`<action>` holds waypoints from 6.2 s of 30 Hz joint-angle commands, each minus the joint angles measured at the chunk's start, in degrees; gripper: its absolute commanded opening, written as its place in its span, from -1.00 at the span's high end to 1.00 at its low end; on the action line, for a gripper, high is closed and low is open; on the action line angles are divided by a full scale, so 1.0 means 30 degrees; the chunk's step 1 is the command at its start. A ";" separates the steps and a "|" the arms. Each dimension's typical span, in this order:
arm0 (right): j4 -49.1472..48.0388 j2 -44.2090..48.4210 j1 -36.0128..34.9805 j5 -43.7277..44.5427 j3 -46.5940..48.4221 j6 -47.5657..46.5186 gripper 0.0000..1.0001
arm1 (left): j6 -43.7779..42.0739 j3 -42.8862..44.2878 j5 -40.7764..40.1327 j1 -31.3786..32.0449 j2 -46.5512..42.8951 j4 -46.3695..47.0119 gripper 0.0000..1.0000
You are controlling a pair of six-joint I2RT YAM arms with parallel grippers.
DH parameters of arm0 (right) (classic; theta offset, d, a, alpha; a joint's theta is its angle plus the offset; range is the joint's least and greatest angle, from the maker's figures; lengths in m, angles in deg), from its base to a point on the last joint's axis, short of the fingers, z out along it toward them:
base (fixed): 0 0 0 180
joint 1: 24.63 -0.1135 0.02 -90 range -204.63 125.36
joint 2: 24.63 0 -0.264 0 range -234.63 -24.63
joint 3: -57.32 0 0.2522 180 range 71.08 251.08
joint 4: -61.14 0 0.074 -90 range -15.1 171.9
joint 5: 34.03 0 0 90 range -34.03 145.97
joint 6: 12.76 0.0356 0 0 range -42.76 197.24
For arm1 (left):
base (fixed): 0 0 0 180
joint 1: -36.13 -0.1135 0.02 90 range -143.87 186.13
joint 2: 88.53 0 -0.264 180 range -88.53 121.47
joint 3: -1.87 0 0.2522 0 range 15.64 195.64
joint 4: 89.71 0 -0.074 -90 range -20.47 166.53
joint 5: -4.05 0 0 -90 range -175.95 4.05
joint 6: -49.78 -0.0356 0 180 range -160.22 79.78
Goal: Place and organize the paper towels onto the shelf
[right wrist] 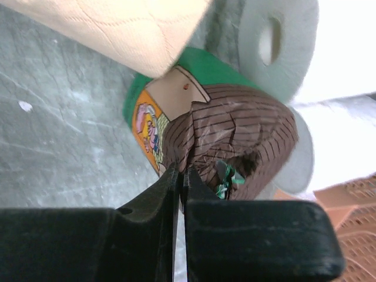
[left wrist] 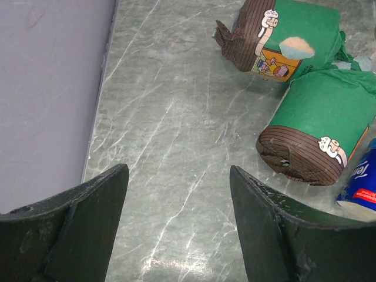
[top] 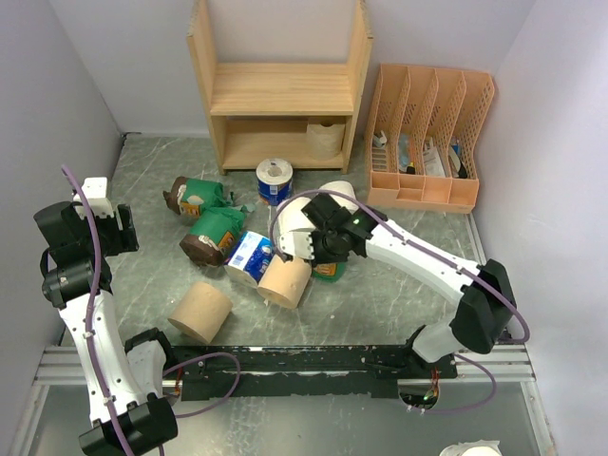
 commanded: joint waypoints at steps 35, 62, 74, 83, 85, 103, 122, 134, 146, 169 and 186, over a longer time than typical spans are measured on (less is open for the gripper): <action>0.0529 -0.4631 0.2808 0.2898 1.4332 -0.2621 1.00 | 0.0153 -0.0142 -0.0002 -0.0105 -0.0451 0.0589 -0.60; -1.7622 -1.0137 0.3533 0.7829 1.0697 -0.3486 1.00 | 0.0153 -0.0200 0.0007 -0.0089 -0.1027 0.0619 -0.61; -2.8001 -1.3203 0.3317 1.0785 0.8181 -0.5150 1.00 | 0.0156 -0.0200 0.0045 -0.0095 -0.0929 0.0621 -0.61; -3.4209 -1.6247 0.3204 1.2442 0.9506 -0.8353 1.00 | 0.0153 -0.0200 0.0062 -0.0093 -0.1066 0.0647 -0.61; -3.4477 -1.6405 0.3201 1.2607 0.9764 -0.8347 1.00 | 0.0153 -0.0198 0.0056 -0.0095 -0.1070 0.0662 -0.61; -3.9919 -1.7921 0.3080 1.2774 1.0998 -1.2020 1.00 | 0.0167 -0.0200 0.0016 -0.0091 -0.0984 0.0648 -0.61; -4.2306 -2.1080 0.3070 1.0996 1.2436 -1.4013 1.00 | 0.0212 -0.0229 -0.0226 -0.0072 -0.1587 0.0734 -0.62; -3.8196 -1.7285 0.2259 1.3037 0.7556 -0.9693 1.00 | 0.0127 -0.0258 -0.0014 -0.0059 -0.1731 0.0748 -0.62; -2.1874 -1.2936 0.2384 0.7574 0.6822 0.1141 0.43 | 0.0094 -0.0259 0.0109 -0.0046 -0.1788 0.0702 -0.62; -1.1106 -1.3799 0.3453 -0.0512 1.2388 0.3572 -0.65 | 0.0065 -0.0255 0.0204 -0.0055 -0.1134 0.0692 -0.62; -0.6349 -1.4793 0.3419 -0.2556 1.5191 0.3676 -0.74 | 0.0093 -0.0222 0.0176 -0.0052 -0.1099 0.0648 -0.61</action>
